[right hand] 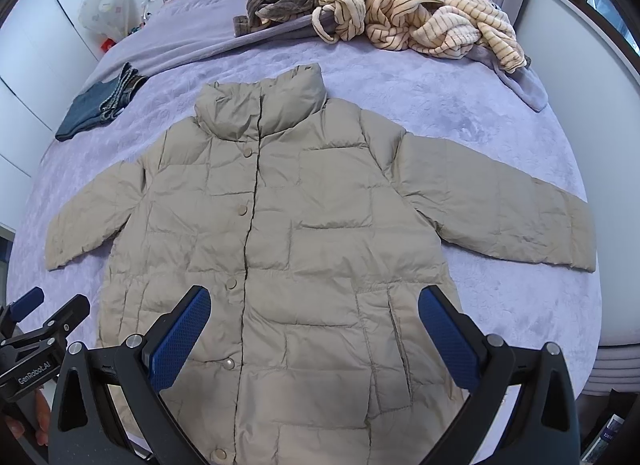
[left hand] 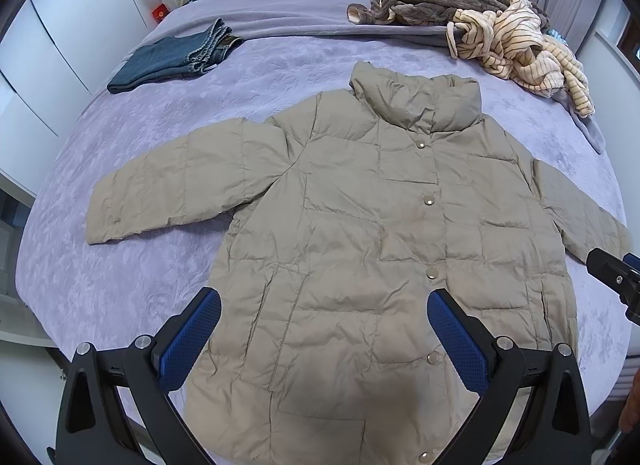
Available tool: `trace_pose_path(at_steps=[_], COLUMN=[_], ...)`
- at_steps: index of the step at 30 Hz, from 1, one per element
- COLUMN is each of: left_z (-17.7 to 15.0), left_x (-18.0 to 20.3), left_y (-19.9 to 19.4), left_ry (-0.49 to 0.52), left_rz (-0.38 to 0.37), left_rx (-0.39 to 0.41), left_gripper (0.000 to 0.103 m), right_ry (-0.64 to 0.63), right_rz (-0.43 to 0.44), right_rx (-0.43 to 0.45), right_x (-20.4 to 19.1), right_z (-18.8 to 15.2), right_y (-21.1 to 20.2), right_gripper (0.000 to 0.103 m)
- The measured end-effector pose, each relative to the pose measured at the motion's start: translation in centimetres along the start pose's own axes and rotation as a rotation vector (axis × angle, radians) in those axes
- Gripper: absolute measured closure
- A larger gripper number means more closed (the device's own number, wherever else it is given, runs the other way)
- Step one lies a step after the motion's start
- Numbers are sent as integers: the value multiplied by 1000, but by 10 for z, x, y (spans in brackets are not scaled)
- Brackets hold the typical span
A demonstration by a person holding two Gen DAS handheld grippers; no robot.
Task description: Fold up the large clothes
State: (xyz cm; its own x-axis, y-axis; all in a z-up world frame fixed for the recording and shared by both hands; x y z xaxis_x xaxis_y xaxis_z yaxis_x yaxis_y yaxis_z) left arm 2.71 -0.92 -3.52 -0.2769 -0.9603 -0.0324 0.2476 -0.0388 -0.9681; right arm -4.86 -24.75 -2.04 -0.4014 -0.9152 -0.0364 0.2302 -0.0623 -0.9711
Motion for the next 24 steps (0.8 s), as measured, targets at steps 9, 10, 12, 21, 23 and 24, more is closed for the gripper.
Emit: trace_pose_path(at_steps=[9,10,12,21,23,24], left_z=[0,0,0,-1,-1,-1], left_x=[0,0,0,0,0,0], left_y=[0,0,0,1,1,1], left_ry=[1,1,2,1,0,0], left_rz=[1,0,1,1,2,2], left_rx=[0,1,1,-1,-1,-2], left_gripper=[0,0,0,0,0,0], right_ry=[-4,-3,-3,-6,-6,-6], right_rz=[4,3,2,-1,0,-1], right_rx=[-1,0,0,10,10,11], right_x=[0,0,0,-1,-1,-1], right_z=[-1,0,-1,0,0,0], right_y=[0,-1,0,-3,-3,-3], right_gripper=[0,0,0,0,0,0])
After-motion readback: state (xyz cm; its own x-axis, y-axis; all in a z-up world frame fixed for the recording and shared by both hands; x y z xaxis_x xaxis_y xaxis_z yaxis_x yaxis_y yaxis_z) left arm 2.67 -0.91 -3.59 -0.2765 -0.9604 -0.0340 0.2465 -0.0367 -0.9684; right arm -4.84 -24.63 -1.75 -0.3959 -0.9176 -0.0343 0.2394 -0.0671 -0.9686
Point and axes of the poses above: each gripper's, at about its wrist camera, not at the fingertips, and y roughly the way its jaws point, x to its right, z to its top, the point moved 3 cm from there along y, roughly the way its jaws point, and after that the axes turned 6 degrees about -x, right-handed, at the moved point
